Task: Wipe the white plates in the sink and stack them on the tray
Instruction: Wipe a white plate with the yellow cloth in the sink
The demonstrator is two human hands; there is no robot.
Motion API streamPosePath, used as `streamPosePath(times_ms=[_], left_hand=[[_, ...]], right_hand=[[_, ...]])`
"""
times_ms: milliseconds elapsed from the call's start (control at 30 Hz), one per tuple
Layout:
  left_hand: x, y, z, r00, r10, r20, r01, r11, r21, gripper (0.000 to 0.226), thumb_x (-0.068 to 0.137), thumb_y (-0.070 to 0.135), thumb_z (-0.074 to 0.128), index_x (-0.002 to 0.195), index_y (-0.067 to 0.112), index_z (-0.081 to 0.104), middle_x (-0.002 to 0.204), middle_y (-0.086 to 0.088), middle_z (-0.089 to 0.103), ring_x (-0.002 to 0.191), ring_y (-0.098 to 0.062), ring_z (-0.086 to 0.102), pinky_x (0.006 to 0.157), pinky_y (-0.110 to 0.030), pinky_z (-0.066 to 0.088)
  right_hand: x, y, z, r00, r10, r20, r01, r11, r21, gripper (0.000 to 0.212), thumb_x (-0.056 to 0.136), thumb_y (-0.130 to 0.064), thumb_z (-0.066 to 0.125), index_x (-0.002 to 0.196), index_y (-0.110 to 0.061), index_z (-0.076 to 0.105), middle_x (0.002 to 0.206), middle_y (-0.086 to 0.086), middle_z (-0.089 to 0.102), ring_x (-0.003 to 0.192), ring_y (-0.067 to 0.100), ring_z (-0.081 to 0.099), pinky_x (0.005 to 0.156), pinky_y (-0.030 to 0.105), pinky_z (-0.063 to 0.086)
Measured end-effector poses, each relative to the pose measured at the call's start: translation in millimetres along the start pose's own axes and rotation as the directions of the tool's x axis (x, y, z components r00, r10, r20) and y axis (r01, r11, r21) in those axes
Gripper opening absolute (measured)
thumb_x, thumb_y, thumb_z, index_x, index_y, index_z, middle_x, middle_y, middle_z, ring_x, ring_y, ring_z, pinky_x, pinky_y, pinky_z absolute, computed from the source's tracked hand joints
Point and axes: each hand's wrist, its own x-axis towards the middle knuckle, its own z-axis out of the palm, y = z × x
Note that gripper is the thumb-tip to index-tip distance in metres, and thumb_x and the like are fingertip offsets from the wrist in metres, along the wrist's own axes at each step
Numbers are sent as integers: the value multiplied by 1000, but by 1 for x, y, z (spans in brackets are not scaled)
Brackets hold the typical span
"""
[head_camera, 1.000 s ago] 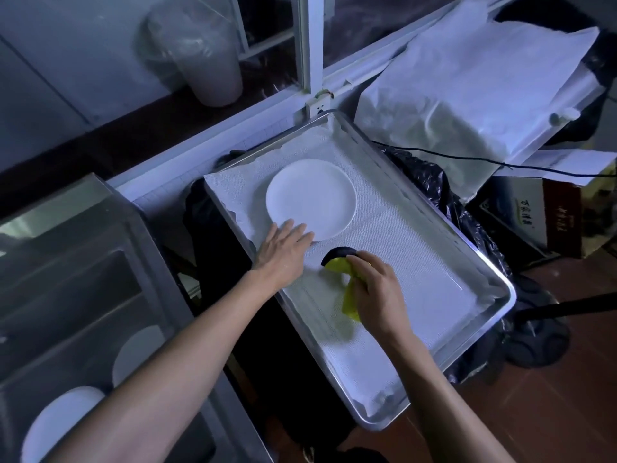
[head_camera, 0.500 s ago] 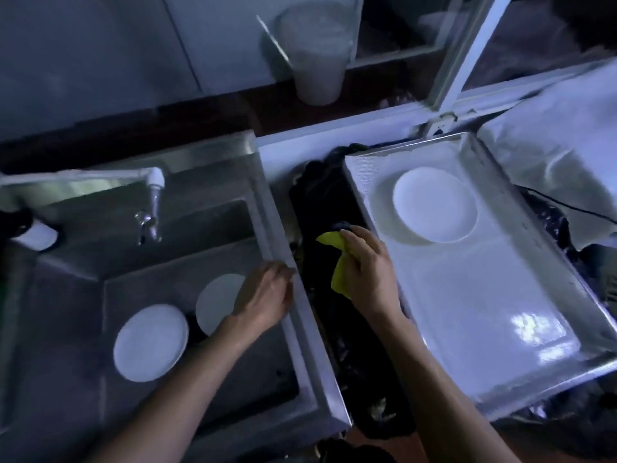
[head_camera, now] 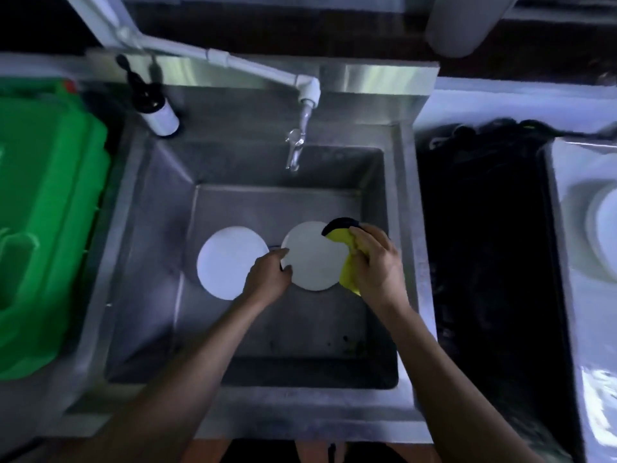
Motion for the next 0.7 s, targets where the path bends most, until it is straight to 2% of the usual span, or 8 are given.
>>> streamPosePath(times_ms=[133, 267, 333, 500, 600, 700], left_hand=[[34, -26, 10, 996, -76, 55, 80, 993, -87, 46, 97, 20, 55, 143, 16, 54, 135, -9, 64, 123, -30, 59, 102, -45, 50], [77, -42, 30, 985, -142, 102, 160, 967, -199, 54, 97, 19, 58, 150, 13, 47, 138, -13, 61, 127, -30, 57, 105, -45, 49], [97, -48, 38, 978, -175, 109, 197, 950, -242, 55, 98, 21, 57, 151, 15, 45, 144, -10, 58, 131, -28, 54, 109, -43, 45], [134, -65, 56, 960, -240, 143, 272, 917, -293, 50, 98, 24, 55, 147, 20, 50, 145, -6, 57, 131, -29, 54, 108, -40, 45], [146, -77, 66, 937, -301, 179, 344, 886, -312, 59, 99, 27, 58, 154, 16, 41, 155, -7, 47, 139, -29, 47, 112, -31, 38], [149, -82, 75, 938, -321, 135, 348, 870, -349, 61, 99, 27, 58, 156, 17, 38, 156, -7, 45, 139, -27, 46, 101, -24, 34]], right_hand=[[12, 9, 41, 999, 14, 46, -14, 1000, -4, 50, 84, 11, 53, 129, -6, 66, 136, 13, 60, 116, 40, 56, 99, 50, 48], [25, 26, 72, 998, 41, 38, -40, 999, -25, 50, 82, 12, 56, 126, -7, 68, 134, 10, 61, 116, 36, 57, 100, 32, 43], [31, 34, 83, 997, 67, 48, -65, 997, -31, 49, 83, 12, 56, 127, -8, 68, 135, 9, 61, 118, 34, 57, 100, 29, 42], [41, 57, 105, 998, 50, 46, -49, 998, -28, 47, 84, 12, 57, 127, -4, 67, 135, 12, 60, 117, 38, 57, 101, 45, 49], [44, 65, 116, 997, 56, 55, -54, 998, -45, 48, 83, 12, 57, 127, -5, 67, 135, 13, 60, 115, 39, 58, 99, 46, 49], [46, 71, 125, 994, 72, 88, -66, 995, -70, 49, 84, 10, 56, 128, -7, 66, 135, 12, 60, 113, 39, 57, 97, 46, 50]])
